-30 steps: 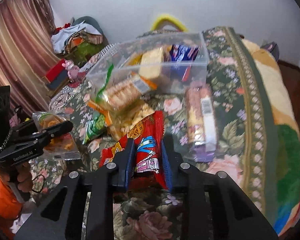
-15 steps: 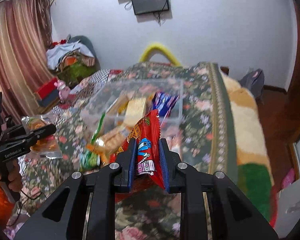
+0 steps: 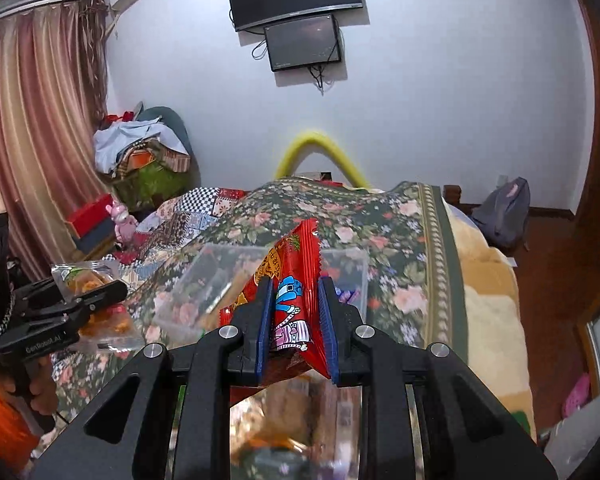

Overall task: Organize snacks
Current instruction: 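Carry both bags over the clear box and lower them in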

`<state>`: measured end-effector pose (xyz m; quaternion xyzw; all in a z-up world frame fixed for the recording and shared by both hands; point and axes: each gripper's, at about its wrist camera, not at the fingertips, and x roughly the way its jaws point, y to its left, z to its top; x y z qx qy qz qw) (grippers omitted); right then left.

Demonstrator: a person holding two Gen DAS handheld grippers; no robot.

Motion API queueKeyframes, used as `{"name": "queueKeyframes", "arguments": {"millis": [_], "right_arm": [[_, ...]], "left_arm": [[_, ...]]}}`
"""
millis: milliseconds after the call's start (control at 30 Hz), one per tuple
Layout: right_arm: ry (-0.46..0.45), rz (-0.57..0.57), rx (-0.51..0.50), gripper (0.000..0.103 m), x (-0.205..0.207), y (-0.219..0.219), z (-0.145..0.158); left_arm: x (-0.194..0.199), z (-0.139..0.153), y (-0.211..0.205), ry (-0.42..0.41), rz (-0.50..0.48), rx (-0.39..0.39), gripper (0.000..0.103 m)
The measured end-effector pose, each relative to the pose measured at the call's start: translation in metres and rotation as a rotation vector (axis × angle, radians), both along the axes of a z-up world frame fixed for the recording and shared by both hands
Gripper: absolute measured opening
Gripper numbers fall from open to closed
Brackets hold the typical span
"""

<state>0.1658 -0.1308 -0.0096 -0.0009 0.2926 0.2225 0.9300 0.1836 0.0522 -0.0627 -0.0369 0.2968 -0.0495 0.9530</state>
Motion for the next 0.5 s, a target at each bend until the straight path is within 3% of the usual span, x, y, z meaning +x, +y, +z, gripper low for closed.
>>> {"name": "queueKeyframes", "arguments": {"millis": [200,500], "right_arm": [[0.000,0.009,-0.005,0.020,0.031,0.018,-0.007],[0.070,0.004,0.003,0.020,0.082,0.038,-0.033]], "left_arm": [[0.041,-0.011,0.004,0.023,0.013,0.004,0.047],[0.100,-0.046,0.010,0.089,0.029,0.014,0.047]]}}
